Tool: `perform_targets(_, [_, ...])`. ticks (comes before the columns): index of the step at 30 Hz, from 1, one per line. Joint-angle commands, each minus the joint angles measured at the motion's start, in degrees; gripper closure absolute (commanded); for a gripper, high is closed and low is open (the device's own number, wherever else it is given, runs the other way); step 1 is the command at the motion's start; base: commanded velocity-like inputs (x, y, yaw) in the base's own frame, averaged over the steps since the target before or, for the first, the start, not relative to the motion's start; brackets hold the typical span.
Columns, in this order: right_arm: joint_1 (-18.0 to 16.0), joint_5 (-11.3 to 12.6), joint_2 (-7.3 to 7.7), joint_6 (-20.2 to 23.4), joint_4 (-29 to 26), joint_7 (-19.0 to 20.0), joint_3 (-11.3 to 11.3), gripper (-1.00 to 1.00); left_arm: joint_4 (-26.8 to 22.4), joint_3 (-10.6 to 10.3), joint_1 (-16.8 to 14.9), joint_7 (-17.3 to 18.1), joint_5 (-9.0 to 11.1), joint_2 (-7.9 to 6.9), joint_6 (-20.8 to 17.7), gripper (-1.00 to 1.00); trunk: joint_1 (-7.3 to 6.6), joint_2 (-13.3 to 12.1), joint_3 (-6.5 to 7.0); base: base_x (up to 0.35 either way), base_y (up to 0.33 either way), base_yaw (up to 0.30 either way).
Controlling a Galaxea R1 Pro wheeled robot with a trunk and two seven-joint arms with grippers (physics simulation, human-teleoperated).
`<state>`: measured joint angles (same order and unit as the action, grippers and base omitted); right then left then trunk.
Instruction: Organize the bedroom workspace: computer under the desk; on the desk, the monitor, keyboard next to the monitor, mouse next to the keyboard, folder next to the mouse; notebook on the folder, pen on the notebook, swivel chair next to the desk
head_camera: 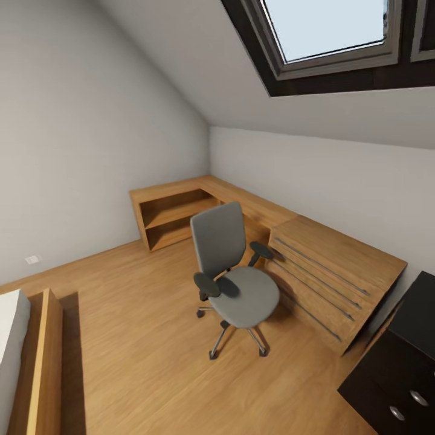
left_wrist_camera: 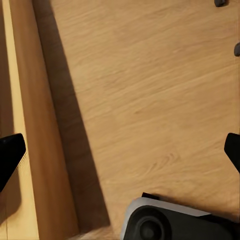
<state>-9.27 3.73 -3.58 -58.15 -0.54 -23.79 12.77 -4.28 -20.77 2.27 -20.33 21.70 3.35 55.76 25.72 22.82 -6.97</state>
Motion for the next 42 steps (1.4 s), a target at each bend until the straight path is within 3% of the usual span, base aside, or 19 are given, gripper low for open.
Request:
perform_targets(1, [-0.05,0.37,-0.02,-0.17,0.03,-0.21,0.49,-1.00,-0.11,-0.50,0.01,-0.33,0.31,-0.01,0.05,-1.00,0.06,0.10,-0.09,0.274,0.146,0.130])
perform_targets(25, [-0.05,0.31,-0.05,-0.39,0.01,-0.24,0.59,-1.00,-0.12,-0.48,0.01,-0.33,0.36,-0.06,-0.11,-1.00,0.06,0.10,0.60,0.056,0.032,0.246])
perform_targets(42, [-0.05,0.35,-0.28,-0.53,-0.71,-0.30,0.69,-1.00,-0.12,-0.45,0.01,-0.33,0.36,-0.01,-0.47,-1.00,0.06,0.10,0.97,0.000,-0.256,0.272])
